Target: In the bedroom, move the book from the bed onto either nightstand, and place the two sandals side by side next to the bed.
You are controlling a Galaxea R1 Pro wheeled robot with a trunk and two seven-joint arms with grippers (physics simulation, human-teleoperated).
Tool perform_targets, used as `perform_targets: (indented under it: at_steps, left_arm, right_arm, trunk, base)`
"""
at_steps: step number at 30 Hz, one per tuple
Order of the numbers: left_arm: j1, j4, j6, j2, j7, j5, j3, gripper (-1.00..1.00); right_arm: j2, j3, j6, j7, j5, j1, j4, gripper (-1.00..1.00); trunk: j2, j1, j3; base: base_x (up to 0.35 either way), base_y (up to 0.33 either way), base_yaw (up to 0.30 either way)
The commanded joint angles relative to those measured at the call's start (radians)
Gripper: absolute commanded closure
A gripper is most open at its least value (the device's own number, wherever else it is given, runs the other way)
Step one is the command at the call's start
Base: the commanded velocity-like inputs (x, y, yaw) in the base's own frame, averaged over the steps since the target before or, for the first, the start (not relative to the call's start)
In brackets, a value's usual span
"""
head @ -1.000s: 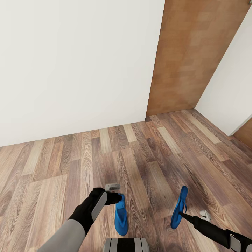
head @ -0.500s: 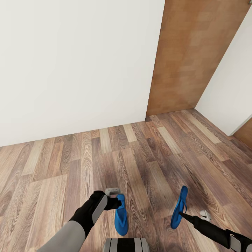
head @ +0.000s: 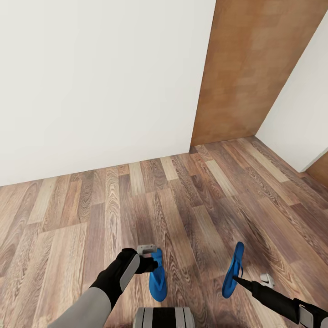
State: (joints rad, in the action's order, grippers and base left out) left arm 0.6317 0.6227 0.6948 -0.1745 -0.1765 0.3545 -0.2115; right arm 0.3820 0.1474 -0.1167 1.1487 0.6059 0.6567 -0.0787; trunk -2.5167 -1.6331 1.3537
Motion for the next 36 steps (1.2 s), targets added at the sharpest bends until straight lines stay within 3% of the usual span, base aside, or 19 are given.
perform_targets:
  at_steps: [1, 12, 36]
  left_arm:
    - [0.000, 0.001, 0.003, 0.000, -0.009, 0.010, -0.002, -1.00]
    - [0.000, 0.004, 0.003, 0.000, -0.009, 0.009, -0.002, -1.00]
    - [0.000, 0.006, 0.002, 0.000, -0.008, 0.009, -0.002, -1.00]
  right_arm:
    - [0.000, 0.006, -0.012, 0.003, 0.012, 0.001, -0.003, 1.00]
    - [0.000, 0.006, -0.012, 0.003, 0.012, 0.001, -0.003, 1.00]
    - [0.000, 0.006, -0.012, 0.003, 0.011, 0.001, -0.003, 1.00]
  trunk:
    - [-0.001, 0.000, 0.005]
    - [-0.003, -0.005, 0.047]
    - [-0.003, -0.005, 0.047]
  base:
    - [0.000, 0.000, 0.000]
    - [0.000, 0.000, 0.000]
    - [0.000, 0.000, 0.000]
